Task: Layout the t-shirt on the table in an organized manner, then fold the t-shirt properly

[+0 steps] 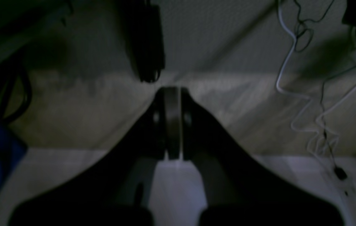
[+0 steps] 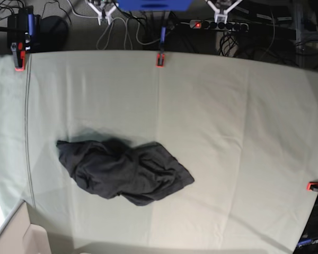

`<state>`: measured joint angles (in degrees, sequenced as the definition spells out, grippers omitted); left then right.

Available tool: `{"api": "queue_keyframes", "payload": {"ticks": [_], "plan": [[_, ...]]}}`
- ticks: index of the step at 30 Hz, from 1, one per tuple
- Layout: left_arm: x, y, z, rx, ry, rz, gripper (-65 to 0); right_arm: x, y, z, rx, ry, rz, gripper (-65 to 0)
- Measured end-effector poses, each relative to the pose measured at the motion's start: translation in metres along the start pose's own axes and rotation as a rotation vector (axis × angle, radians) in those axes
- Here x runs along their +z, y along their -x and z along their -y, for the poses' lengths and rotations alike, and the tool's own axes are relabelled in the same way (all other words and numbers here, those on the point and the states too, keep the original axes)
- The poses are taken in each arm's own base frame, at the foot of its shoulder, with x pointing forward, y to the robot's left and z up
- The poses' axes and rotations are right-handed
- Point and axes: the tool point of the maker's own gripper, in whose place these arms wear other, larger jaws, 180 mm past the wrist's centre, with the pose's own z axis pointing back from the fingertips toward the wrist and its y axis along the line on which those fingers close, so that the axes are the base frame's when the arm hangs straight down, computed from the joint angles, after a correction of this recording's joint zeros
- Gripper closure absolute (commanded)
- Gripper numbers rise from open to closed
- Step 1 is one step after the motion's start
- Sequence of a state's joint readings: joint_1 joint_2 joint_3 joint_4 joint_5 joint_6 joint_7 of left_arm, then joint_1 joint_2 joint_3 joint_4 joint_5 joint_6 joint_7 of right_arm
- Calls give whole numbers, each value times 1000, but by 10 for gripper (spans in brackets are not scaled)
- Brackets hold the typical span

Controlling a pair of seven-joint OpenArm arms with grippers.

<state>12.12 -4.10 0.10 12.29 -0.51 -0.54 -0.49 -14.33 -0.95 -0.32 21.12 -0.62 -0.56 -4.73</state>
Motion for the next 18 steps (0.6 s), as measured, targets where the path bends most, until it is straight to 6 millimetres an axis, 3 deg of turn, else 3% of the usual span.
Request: {"api": "queue_keyframes", "payload": {"ticks": [3,6,8,13,18], "plan": [[12,11,-14,-17,-20,47,0,14,16,4,0,3,44,0],[28,16,-8,-33,-3,109,0,34,24,13,3,14,100,0],[39,13,-10,-21,4,150,0,49,21,18,8,20,150,0],[70,-6,-38,108,-1,267,0,88,-4,39,35,54,289,0],[121,-41,-53,148,41,422,0,137,-23,44,68,60,408,0]]}}
